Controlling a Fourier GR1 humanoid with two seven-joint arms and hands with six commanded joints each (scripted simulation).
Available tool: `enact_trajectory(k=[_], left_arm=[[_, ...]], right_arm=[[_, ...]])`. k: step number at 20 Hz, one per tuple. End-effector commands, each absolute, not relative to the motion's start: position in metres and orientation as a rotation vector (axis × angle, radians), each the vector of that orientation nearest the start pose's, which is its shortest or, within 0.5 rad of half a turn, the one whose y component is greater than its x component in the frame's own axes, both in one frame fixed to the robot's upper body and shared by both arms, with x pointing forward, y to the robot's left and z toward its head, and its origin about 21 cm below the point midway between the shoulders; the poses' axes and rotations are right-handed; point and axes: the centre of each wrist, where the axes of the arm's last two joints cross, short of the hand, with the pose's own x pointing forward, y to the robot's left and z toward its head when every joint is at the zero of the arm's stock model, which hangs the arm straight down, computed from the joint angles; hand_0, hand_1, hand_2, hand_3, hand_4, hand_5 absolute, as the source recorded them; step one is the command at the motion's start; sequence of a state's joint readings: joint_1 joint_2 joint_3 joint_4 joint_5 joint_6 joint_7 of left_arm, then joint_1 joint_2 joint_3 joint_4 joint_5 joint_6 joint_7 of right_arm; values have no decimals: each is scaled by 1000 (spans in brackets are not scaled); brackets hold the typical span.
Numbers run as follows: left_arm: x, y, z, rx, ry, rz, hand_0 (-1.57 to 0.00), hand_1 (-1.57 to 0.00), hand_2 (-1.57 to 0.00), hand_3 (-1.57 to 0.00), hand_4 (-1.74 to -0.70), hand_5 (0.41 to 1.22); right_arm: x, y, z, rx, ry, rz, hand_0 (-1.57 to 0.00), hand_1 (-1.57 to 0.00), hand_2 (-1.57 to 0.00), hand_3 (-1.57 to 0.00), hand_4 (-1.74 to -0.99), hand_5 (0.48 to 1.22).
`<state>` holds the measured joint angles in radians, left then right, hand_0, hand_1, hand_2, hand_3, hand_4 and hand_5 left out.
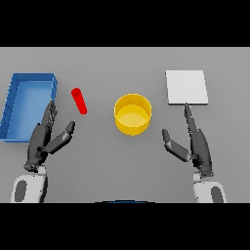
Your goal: Pick up the red beaker and tilt it to pour out 1 green nut into yellow bowl. Pick up the yellow bowl and place it on the metallic measuring scale.
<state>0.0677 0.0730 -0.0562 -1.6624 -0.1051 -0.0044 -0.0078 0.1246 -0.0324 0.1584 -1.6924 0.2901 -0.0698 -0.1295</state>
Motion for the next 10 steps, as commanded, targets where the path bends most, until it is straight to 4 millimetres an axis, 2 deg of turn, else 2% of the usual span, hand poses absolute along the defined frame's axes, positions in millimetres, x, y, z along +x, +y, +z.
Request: enact_trajectory(k=[1, 5, 7, 10], left_arm=[[230, 240, 9, 116, -1592, -170, 1, 1, 1, 1, -1096, 616], [243, 237, 3, 135, -1575, -206, 1, 1, 1, 1, -1095, 617], [260, 229, -1, 127, -1576, -217, 1, 1, 1, 1, -1116, 627], [275, 227, -10, 132, -1581, -214, 1, 1, 1, 1, -1147, 636]], right_arm=[[214, -210, 1, -211, -1711, 297, 1, 1, 1, 1, -1112, 659], [216, -212, 6, -199, -1702, 275, 1, 1, 1, 1, -1127, 652], [215, -213, 9, -190, -1706, 268, 1, 1, 1, 1, -1143, 650], [218, -214, 7, -159, -1711, 248, 1, 1, 1, 1, -1182, 655]])
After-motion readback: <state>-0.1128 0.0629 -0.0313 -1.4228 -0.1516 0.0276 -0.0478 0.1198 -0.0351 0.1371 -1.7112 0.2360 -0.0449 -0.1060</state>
